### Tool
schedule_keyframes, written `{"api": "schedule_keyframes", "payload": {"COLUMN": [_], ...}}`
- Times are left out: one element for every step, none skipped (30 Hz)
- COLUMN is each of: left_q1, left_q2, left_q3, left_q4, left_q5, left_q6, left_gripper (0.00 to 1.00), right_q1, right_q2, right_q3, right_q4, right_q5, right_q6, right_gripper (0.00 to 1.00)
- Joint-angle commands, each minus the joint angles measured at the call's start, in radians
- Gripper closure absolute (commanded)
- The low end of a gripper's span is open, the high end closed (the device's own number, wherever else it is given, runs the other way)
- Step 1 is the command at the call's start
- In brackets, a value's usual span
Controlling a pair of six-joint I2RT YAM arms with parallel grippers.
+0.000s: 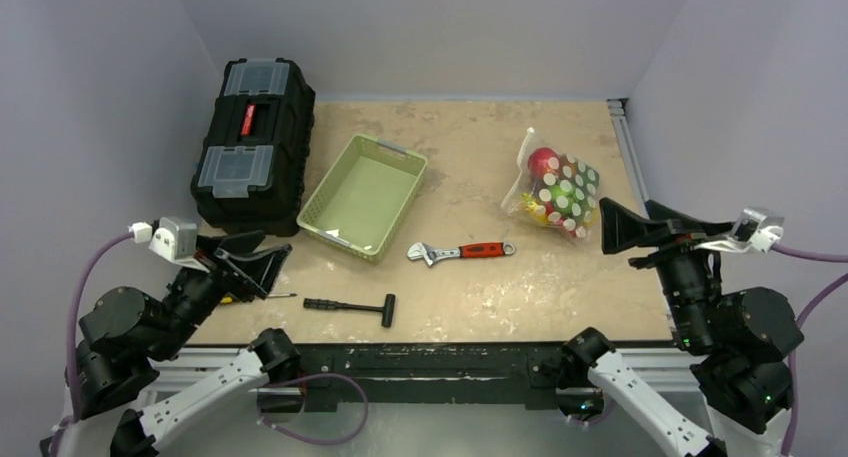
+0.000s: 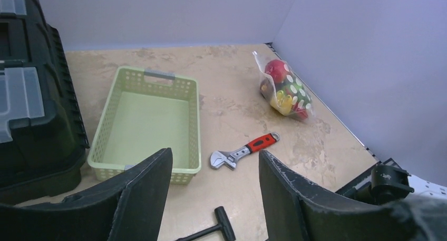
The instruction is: Place the food in the zip-top bag and seal the zipper
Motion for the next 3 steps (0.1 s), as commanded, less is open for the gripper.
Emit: {"api": "schedule_keyframes", "payload": {"left_q1": [0.003, 0.003, 0.003], "left_q2": [0.040, 0.044, 0.045], "left_q3": [0.040, 0.043, 0.043], "left_q4": [0.059, 0.056, 0.055], "left_q5": [-0.037, -0.035, -0.036], "left_q6": [0.077, 0.078, 0.079], "left_gripper": [0.40, 0.40, 0.40], "right_q1": [0.001, 0.001, 0.001], "right_q2": [0.021, 0.028, 0.025], "right_q3": [0.011, 0.014, 0.010], "right_q4": [0.025, 0.021, 0.031], "right_q5": [0.053, 0.051, 0.050], "right_q6": [0.029, 0.029, 0.022], "right_gripper": [0.01, 0.01, 0.01]}}
